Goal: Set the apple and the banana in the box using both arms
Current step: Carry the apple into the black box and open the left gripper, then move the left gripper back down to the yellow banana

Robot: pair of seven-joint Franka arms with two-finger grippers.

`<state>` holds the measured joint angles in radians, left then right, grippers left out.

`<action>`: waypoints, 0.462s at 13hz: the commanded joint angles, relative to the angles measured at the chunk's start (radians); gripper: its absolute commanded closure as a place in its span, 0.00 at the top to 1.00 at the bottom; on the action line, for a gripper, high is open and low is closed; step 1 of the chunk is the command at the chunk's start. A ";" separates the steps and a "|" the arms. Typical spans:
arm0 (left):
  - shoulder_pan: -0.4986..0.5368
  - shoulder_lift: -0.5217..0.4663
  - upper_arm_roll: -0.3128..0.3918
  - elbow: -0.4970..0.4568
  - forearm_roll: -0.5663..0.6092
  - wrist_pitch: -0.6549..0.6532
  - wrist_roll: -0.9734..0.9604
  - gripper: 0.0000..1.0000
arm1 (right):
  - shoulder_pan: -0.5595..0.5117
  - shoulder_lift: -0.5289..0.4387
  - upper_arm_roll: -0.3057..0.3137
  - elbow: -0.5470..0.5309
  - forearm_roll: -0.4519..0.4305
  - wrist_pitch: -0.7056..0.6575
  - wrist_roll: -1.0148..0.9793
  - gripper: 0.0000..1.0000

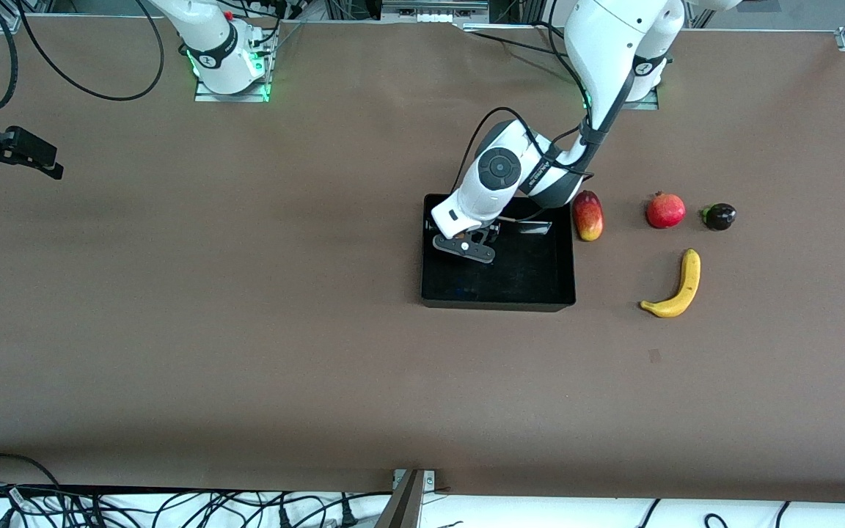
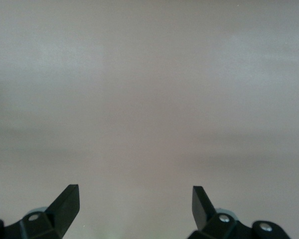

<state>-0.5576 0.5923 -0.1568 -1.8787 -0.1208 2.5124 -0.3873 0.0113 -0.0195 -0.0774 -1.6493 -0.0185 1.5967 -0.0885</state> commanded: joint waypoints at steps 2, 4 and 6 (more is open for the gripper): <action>0.069 -0.133 0.002 0.004 -0.025 -0.142 0.013 1.00 | -0.016 -0.020 0.010 -0.012 0.009 -0.004 0.003 1.00; 0.154 -0.224 -0.010 0.004 -0.025 -0.258 0.030 1.00 | -0.016 -0.020 0.010 -0.012 0.009 -0.004 0.004 1.00; 0.292 -0.302 -0.047 -0.011 -0.026 -0.355 0.181 1.00 | -0.016 -0.020 0.008 -0.012 0.011 -0.006 0.004 1.00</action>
<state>-0.3818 0.3815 -0.1673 -1.8465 -0.1209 2.2316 -0.3313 0.0110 -0.0195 -0.0777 -1.6493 -0.0185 1.5965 -0.0885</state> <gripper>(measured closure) 0.000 0.000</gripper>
